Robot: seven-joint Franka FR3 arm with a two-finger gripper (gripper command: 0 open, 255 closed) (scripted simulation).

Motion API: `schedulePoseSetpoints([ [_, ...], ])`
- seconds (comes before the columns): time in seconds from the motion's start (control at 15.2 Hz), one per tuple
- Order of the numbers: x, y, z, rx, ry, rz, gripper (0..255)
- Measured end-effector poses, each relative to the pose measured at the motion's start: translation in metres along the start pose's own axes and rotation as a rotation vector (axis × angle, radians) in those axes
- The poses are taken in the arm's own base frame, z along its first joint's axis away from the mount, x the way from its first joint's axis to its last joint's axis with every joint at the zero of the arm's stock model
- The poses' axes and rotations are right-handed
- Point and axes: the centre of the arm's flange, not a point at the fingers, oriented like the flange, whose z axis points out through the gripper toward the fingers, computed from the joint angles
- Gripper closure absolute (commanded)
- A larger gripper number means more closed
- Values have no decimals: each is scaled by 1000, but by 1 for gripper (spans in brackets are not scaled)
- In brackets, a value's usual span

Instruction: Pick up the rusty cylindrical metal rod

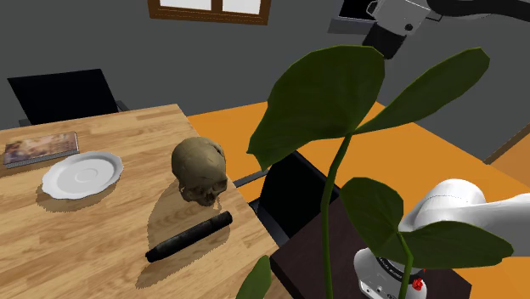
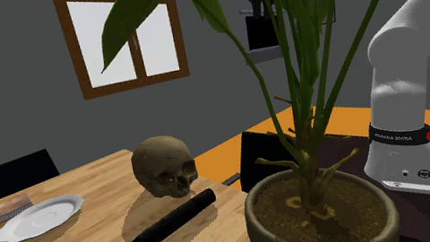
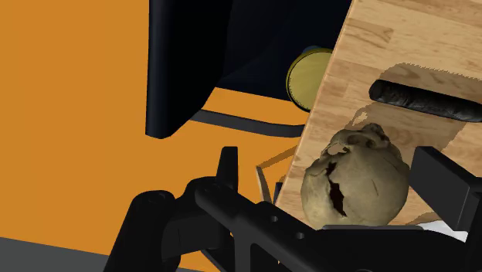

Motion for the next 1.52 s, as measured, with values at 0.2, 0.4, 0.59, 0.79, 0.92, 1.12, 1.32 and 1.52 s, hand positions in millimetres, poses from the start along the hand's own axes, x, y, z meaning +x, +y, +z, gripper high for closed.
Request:
schedulePoseSetpoints([
  [0.2, 7, -6, 14, 1, -4, -29, 0],
  [0.4, 26, -23, 43, 4, -11, -94, 0],
  [0.59, 47, -38, 70, 7, -17, -165, 0],
  [0.79, 67, -56, 98, 9, -24, -236, 0],
  [0.92, 78, -68, 121, 11, -29, -284, 0],
  [1.12, 91, -89, 151, 14, -36, -355, 0],
  [1.32, 106, -112, 182, 17, -42, -427, 0],
  [1.52, 115, -134, 210, 20, -49, -497, 0],
])
